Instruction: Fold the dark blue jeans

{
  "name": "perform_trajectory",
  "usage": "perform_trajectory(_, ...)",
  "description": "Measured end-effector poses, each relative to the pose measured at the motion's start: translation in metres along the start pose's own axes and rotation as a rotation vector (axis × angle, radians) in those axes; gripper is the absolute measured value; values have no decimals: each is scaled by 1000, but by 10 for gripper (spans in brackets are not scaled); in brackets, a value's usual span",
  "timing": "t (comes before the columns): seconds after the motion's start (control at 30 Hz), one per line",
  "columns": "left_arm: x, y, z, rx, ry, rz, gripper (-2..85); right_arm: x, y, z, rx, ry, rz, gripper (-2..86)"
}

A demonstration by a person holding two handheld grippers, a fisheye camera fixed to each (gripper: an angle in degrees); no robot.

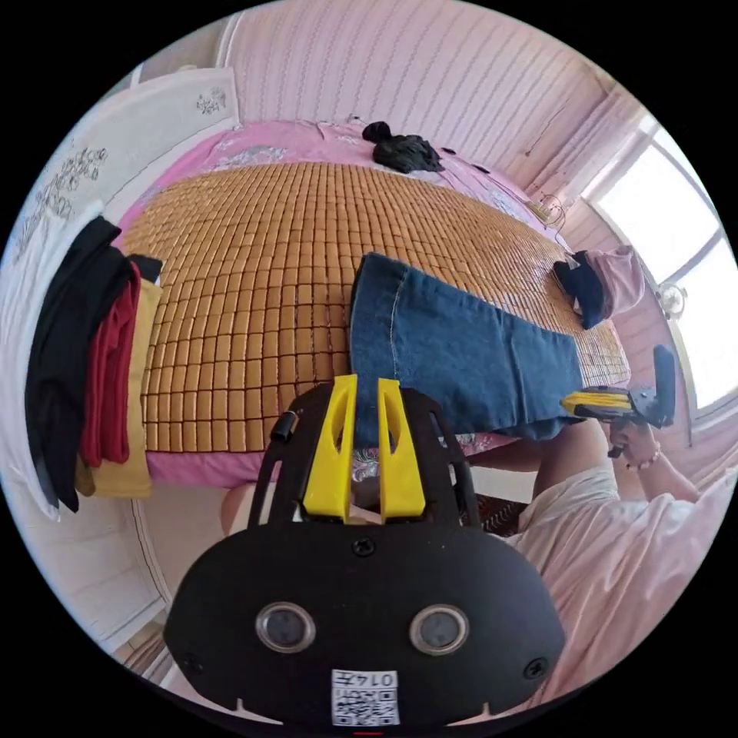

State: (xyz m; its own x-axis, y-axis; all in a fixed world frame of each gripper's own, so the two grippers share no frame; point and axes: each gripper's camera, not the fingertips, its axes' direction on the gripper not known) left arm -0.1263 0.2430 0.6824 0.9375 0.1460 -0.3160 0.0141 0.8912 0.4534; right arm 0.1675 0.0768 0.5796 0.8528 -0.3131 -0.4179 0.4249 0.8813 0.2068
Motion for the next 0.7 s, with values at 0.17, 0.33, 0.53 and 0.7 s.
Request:
perform_trajectory(0.17,143,-6,38,-77,101,447,-8,1,-72,22,-68,135,-81,-4)
perform_trajectory(0.33,259,-5,118,-194,113,682,-9,15,-163,77,-282,326,-141,-4)
perform_trajectory(0.53,311,8,185,-276,35,815,-10,18,-194,114,-387,296,-205,-5)
perform_trajectory(0.7,348,13,202,-324,-45,913,-10,22,-220,113,-435,241,-191,-5)
